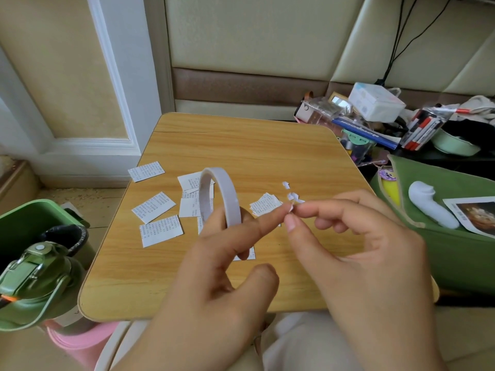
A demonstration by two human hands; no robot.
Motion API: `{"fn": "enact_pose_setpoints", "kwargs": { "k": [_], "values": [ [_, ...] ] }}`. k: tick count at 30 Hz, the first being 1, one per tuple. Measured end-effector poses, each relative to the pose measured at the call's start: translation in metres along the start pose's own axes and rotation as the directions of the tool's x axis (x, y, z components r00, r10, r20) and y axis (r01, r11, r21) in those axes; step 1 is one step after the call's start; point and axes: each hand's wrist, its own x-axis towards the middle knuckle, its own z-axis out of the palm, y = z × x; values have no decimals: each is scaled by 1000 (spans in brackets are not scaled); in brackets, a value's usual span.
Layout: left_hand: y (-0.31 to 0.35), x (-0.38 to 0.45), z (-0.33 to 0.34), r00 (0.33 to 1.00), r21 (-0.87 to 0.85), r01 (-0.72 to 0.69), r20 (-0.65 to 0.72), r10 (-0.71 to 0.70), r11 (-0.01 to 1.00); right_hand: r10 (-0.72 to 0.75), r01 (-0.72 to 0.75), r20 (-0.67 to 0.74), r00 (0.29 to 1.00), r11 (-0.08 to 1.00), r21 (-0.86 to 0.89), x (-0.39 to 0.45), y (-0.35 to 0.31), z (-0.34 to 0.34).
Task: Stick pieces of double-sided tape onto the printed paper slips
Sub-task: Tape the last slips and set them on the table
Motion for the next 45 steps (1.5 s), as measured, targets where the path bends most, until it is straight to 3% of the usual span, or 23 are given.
{"fn": "enact_pose_setpoints", "kwargs": {
  "k": [5, 16, 24, 28, 32, 37, 43, 45],
  "values": [
    [-1, 0, 2, 999, 79, -41, -25, 44, 996, -17, 17, 0, 1000, 999, -47, -1, 0, 0],
    [4, 0, -6, 994, -157, 108, 45, -102, 982, -51, 51, 51, 997, 999, -1, 2, 3, -2],
    [4, 2, -7, 986, -284, 156, 97, -134, 946, -40, 36, 69, 997, 998, 59, 4, 4, -4],
    [4, 0, -6, 991, -180, 123, 70, -112, 976, -38, 33, 89, 995, 998, 57, 5, 4, -6],
    [3, 0, -3, 1000, 69, 22, 7, -23, 997, -22, 20, 108, 994, 1000, 22, 7, 4, -5],
    [0, 1, -1, 991, 365, -124, -4, 135, 923, -20, 22, 99, 995, 1000, -18, 7, 6, -3],
    [1, -1, -3, 999, 169, -38, 3, 38, 985, -21, 20, 90, 996, 1000, 14, 7, 4, -5],
    [1, -1, -3, 999, 202, -53, 0, 54, 978, -16, 15, 113, 993, 1000, 11, 7, 3, -6]
  ]
}}
